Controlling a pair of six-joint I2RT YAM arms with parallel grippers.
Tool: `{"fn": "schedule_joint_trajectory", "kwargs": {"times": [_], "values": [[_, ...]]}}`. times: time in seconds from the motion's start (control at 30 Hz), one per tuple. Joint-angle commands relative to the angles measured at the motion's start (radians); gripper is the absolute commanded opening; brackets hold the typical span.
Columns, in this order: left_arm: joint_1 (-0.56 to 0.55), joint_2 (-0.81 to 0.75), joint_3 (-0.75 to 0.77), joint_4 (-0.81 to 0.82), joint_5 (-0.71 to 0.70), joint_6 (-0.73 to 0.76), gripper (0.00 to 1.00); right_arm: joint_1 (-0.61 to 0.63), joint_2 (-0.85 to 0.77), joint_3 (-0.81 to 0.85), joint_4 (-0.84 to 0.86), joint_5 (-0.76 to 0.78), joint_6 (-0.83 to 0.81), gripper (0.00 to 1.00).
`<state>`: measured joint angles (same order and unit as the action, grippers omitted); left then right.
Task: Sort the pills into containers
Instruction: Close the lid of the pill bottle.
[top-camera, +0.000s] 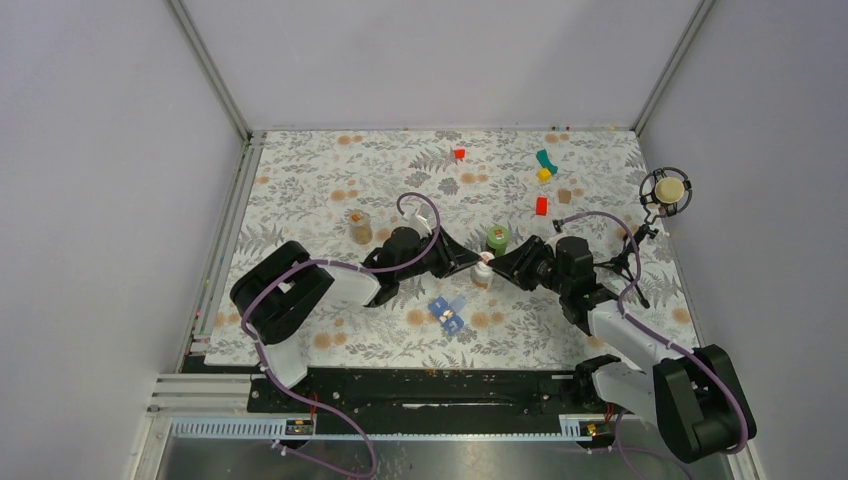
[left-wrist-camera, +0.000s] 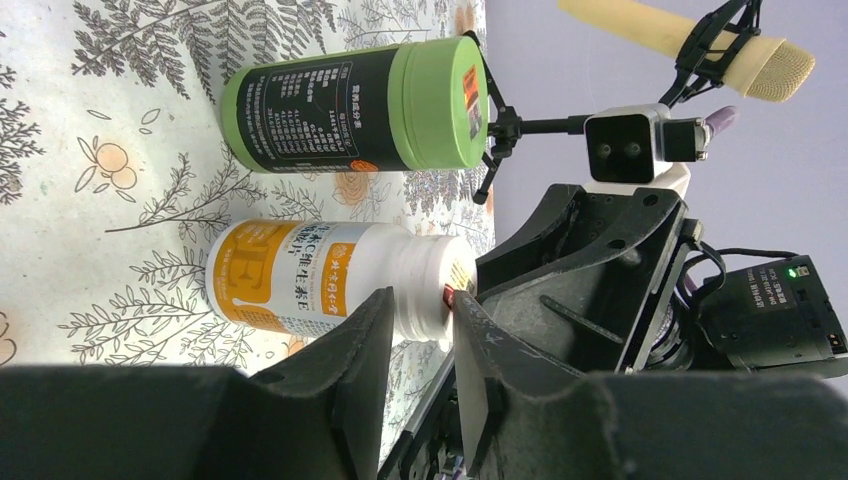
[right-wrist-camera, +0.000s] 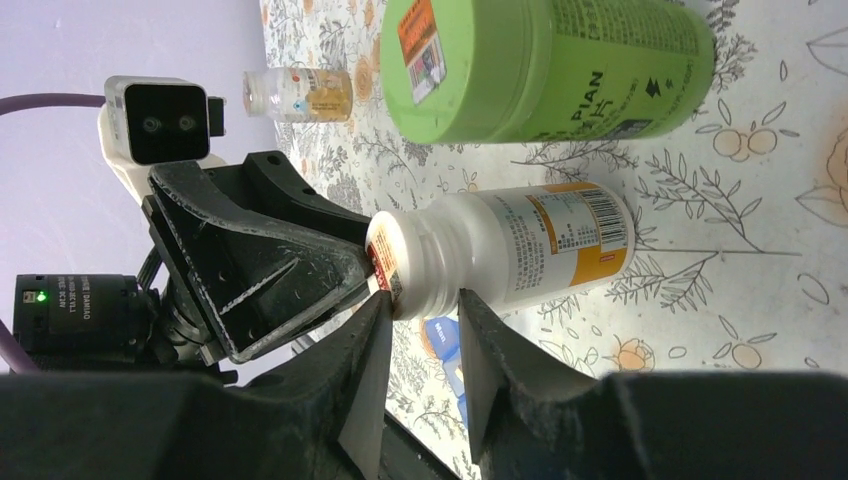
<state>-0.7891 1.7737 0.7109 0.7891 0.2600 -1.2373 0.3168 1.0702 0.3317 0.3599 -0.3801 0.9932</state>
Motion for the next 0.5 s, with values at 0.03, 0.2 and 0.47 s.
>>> {"fn": "schedule_joint_trajectory", "kwargs": {"times": [0.03, 0.2, 0.47], "values": [[-0.024, -0.016, -0.012, -0.013, 0.020, 0.011, 0.30, 0.005, 0.057, 0.022, 0.035, -0.008, -0.018, 0.34], [-0.024, -0.009, -0.003, -0.023, 0.030, 0.029, 0.30, 0.004, 0.067, 0.026, 0.036, -0.004, -0.027, 0.34], [-0.024, 0.016, 0.017, -0.028, 0.058, 0.052, 0.35, 0.004, 0.094, 0.001, 0.063, -0.012, -0.025, 0.25]]}}
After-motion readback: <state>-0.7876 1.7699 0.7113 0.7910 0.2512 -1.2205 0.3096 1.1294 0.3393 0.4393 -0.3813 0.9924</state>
